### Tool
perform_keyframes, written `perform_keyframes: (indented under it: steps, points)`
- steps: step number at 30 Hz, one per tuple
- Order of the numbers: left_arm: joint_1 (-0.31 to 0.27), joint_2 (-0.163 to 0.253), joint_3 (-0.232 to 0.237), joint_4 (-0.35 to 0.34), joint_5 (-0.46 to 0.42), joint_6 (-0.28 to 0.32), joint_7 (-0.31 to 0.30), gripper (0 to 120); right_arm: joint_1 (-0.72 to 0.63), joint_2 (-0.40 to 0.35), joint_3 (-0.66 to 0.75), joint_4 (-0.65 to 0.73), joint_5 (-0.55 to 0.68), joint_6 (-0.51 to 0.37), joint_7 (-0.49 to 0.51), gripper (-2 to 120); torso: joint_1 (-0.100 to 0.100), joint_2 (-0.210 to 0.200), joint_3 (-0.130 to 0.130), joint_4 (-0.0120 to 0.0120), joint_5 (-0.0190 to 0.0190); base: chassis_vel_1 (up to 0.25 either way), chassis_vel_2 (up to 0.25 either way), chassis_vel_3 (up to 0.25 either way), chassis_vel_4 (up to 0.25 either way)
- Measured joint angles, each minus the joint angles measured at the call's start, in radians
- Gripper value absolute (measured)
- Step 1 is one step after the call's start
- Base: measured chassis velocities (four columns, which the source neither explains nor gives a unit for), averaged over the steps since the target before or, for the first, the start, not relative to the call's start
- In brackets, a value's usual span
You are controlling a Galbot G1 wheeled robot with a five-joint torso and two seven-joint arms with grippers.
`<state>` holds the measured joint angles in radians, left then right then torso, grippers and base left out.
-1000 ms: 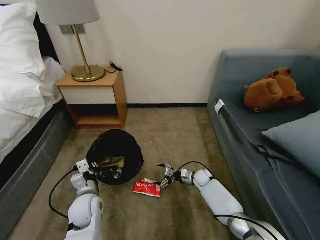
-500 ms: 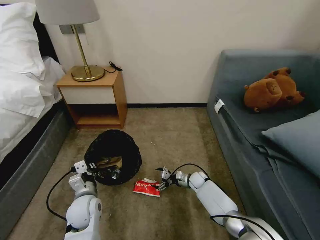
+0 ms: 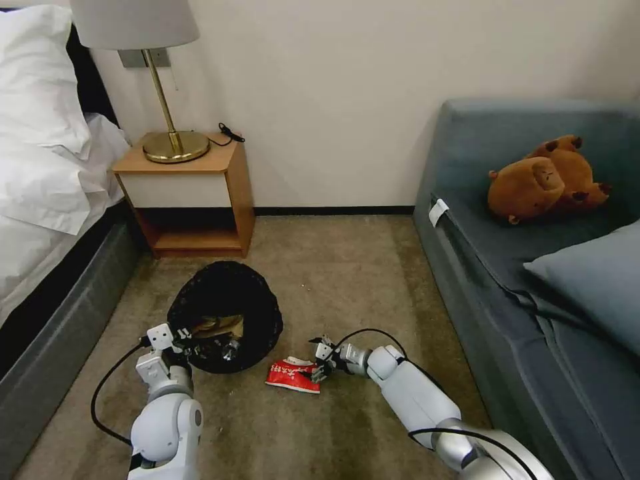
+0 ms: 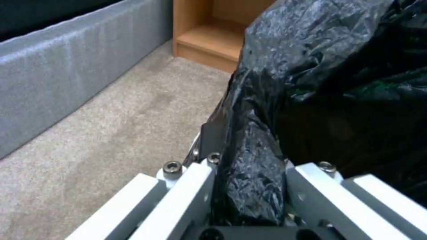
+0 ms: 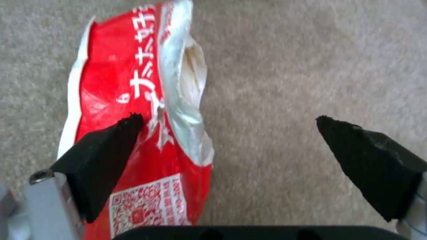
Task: Pick up the trash bin, then pick up the garbage on the floor and place it into the trash bin.
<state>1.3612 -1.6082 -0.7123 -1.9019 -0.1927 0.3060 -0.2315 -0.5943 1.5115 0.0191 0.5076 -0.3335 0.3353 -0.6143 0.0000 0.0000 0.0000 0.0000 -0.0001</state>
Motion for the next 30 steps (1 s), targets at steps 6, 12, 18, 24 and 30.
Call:
perform_keyframes:
  steps: [6,12,18,24,30]
  points:
    - [-0.001,0.0,0.0,0.0,0.0,0.0,0.0,2,-0.001,0.001,0.02,-0.017,-0.005,0.0,0.0,100,0.0,0.0,0.0,0.0,0.0,0.0,0.0,0.0,0.0]
    - [-0.006,0.0,0.002,0.004,0.0,0.0,-0.001,2,-0.008,0.003,0.038,-0.016,-0.005,0.002,0.0,95,0.0,0.0,0.0,0.0,0.0001,0.0,0.0,0.0,0.0]
    - [-0.012,0.0,0.007,0.004,0.001,0.001,-0.001,2,-0.017,0.004,0.046,-0.012,0.0,0.008,0.004,74,0.0,0.0,0.0,-0.0001,0.0001,0.0,0.0,0.0,0.0]
    - [-0.011,0.0,0.009,0.013,0.001,0.0,-0.001,2,-0.021,0.005,0.056,-0.009,0.001,0.012,0.01,52,0.0,0.0,0.0,0.0,0.0001,0.0,0.0,0.0,0.0]
    - [-0.013,0.0,0.011,0.016,0.001,-0.002,-0.001,2,-0.025,0.005,0.064,-0.005,0.002,0.015,0.019,30,0.0,0.0,0.0,0.0,0.0001,0.0,0.0,0.0,0.0]
